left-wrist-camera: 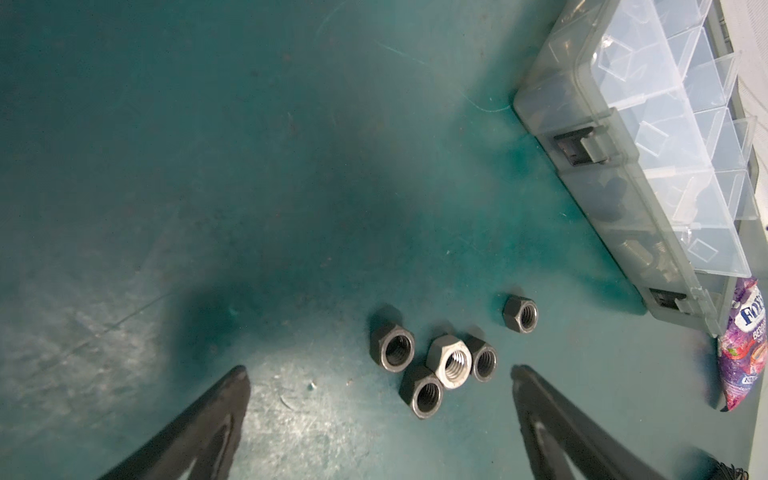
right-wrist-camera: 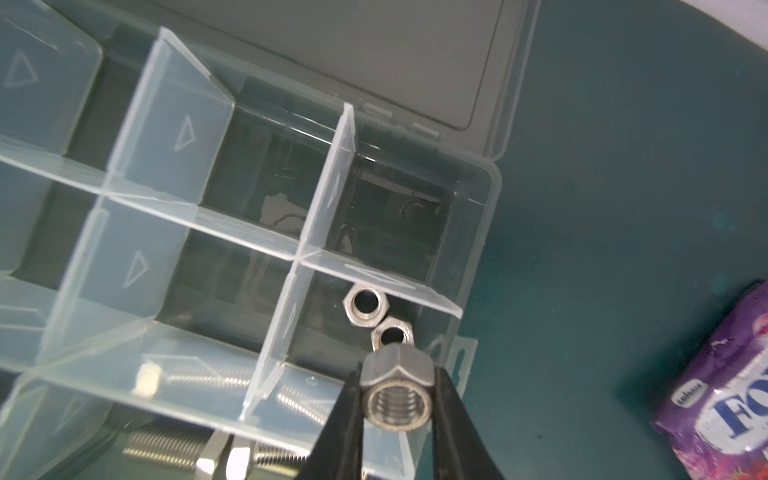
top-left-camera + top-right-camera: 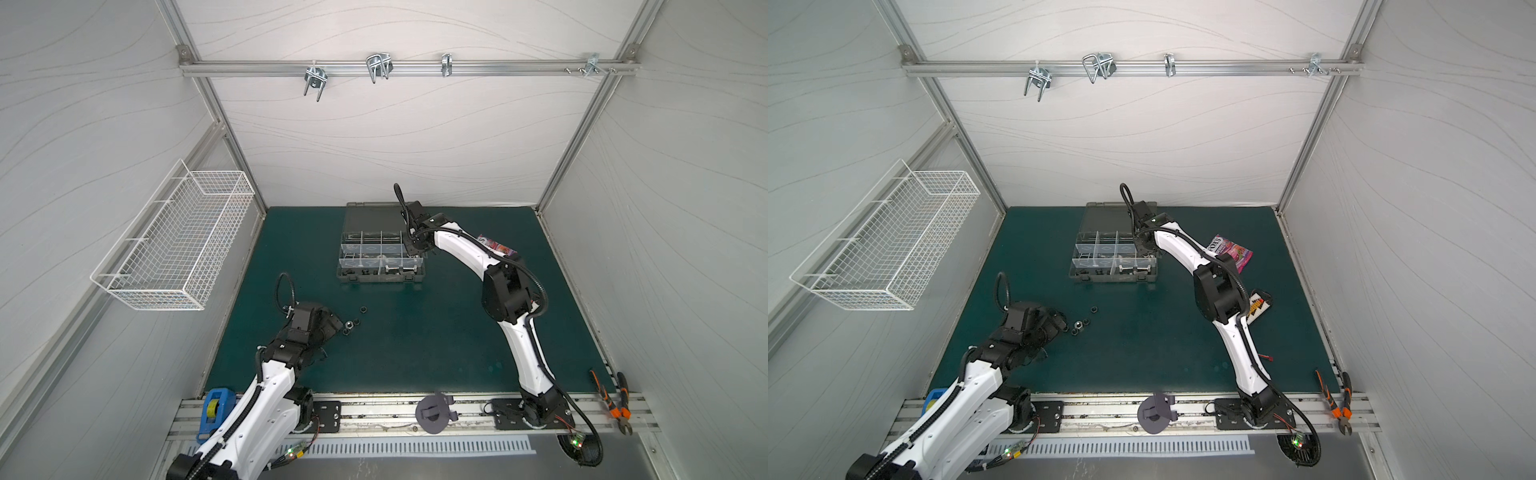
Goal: Sort the screws and nuts into containers
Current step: 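Carry the nut with the right gripper into the nut compartment and release it, then move the right gripper toward the charger board while the left gripper moves over the nuts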
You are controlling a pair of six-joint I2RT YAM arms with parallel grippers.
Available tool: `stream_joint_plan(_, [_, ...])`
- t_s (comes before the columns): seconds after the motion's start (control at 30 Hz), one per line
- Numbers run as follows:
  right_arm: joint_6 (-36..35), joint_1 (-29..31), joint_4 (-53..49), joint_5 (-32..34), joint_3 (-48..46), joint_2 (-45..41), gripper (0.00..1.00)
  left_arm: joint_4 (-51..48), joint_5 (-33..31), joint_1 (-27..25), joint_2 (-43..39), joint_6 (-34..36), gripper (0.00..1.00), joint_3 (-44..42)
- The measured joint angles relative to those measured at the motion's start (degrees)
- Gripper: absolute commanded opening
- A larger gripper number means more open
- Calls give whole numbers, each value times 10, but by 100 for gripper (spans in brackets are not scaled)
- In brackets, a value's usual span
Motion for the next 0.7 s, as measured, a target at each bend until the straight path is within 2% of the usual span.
stream_joint_plan(0.17, [-4,0,8,0,5,19,15,5,9,0,11,4,99,5])
stream_joint_plan(0.53, [-10,0,12,0,10,29,40,11,24,0,44,37,97,33])
stream_joint_plan(0.7, [-14,0,12,0,10,29,43,15,35,0,68,55,92,50])
